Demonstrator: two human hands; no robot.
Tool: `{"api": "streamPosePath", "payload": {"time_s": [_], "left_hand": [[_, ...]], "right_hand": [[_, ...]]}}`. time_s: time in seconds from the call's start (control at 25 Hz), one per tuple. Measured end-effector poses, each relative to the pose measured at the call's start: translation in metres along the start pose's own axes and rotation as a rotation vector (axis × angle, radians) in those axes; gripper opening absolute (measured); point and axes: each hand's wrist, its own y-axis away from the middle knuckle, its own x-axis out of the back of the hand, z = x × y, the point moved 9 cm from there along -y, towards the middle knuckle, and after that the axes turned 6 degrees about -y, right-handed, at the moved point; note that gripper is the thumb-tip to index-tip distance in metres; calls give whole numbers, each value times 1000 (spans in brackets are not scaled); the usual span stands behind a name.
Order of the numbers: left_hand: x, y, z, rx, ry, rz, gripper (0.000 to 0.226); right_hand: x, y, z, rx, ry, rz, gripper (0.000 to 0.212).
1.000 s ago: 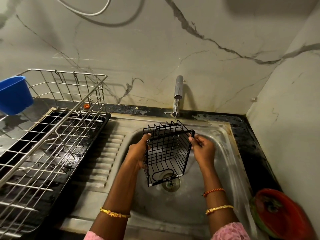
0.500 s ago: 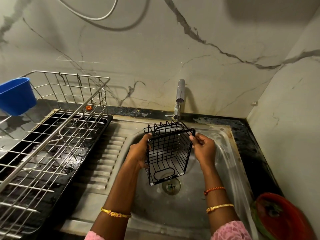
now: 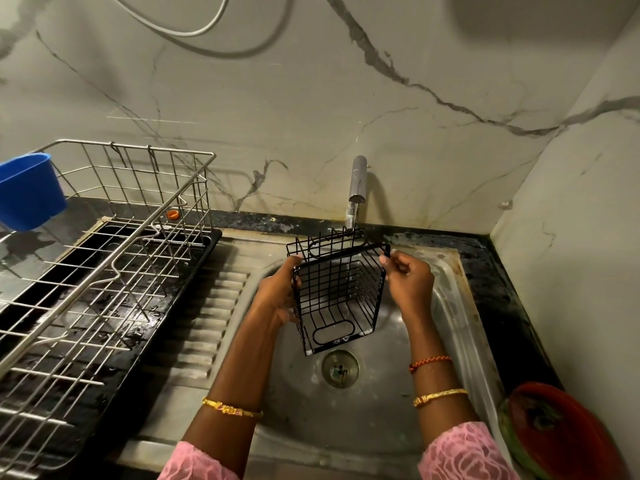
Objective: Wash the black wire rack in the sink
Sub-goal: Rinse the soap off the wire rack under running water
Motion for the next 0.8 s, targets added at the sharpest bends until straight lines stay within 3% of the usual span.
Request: {"api": "streamPosePath", "payload": {"time_s": [0.12,0.28,0.36,0.68,0.8], "left_hand": [[-2,3,6,-2,-23,7,46],[-5,6,9,-13,-32,3,72],[-3,6,7,-16,-43,7,73],[9,12,-6,-5,-14,31,57],[12,15,-10,-12,-33,61,39]], "right_hand": [[-1,-6,-7,27,18,-6,28],[-3,-13,-4,1,-1,-21,27],[-6,-14,1,-23,3,-39,26],[-17,-3,22,-98,-28,-79,29],[-17,0,25,-119,-33,-90,22]]}}
